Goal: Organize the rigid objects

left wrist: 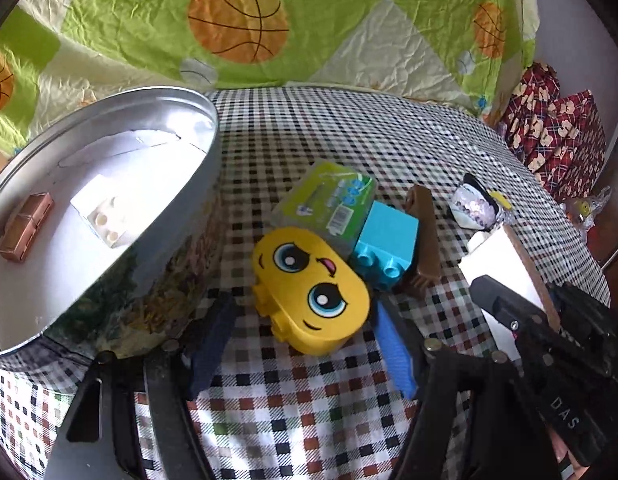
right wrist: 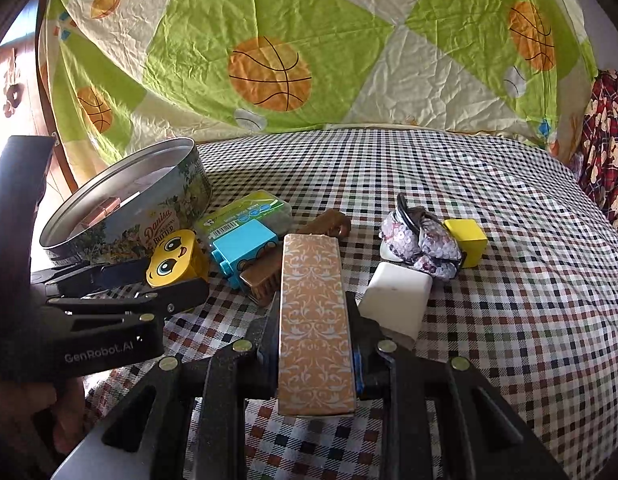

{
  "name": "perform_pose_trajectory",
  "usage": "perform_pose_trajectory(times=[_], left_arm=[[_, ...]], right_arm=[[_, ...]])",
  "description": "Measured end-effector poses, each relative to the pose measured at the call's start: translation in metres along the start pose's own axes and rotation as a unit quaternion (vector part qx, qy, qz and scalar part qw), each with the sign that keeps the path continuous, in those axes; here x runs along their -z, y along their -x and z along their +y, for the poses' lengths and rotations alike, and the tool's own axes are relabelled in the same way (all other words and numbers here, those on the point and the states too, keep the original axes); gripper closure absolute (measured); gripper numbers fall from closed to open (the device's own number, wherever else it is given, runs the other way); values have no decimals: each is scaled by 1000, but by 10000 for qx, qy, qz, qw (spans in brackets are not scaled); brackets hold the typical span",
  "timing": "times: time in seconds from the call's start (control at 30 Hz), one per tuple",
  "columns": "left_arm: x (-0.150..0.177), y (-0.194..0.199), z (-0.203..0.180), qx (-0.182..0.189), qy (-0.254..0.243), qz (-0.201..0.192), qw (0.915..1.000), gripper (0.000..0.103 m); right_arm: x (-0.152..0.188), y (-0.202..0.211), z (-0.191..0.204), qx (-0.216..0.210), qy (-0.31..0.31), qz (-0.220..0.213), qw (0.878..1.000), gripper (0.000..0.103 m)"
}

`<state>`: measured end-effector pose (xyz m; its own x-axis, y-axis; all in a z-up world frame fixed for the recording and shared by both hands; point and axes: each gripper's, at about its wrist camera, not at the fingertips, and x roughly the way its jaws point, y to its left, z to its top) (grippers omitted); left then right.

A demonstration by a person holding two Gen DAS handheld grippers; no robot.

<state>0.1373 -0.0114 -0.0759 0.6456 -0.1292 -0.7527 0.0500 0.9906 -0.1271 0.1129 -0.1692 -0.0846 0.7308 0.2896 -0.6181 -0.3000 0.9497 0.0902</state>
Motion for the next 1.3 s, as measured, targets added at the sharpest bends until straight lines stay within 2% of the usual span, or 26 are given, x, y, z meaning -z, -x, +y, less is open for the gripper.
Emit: perform_pose_trajectory(times=[0.13,0.17,0.2,0.27,0.57,0.87,1.3], left_arm=[[-6,1,-6,-117,-96,-116,9998,34],[-8,-1,-5,-106,-98,-83,9999,36],[-9,-3,-4,-78,-71,-23,9999,47],[-8,-3,1,-18,38,-26,10000,49],[1,4,2,51,31,-128,9999,50],[10,24,7,-22,-66,-533,9986,50],[14,42,18,144,94,-1096,9938,50]], right_arm=[[0,-3,0,-7,-5,35,10000,75],[0,-3,-1,-18,-13,50,10000,75],[0,-3,-1,-25,-18,53,10000,75],[1,-3,-1,-25,-14,22,10000,75],[2,1,0,21,-14,-130,9999,75],[2,5,0,36,14,-233,9997,75],[4,12,4,36,97,-452,9989,75]])
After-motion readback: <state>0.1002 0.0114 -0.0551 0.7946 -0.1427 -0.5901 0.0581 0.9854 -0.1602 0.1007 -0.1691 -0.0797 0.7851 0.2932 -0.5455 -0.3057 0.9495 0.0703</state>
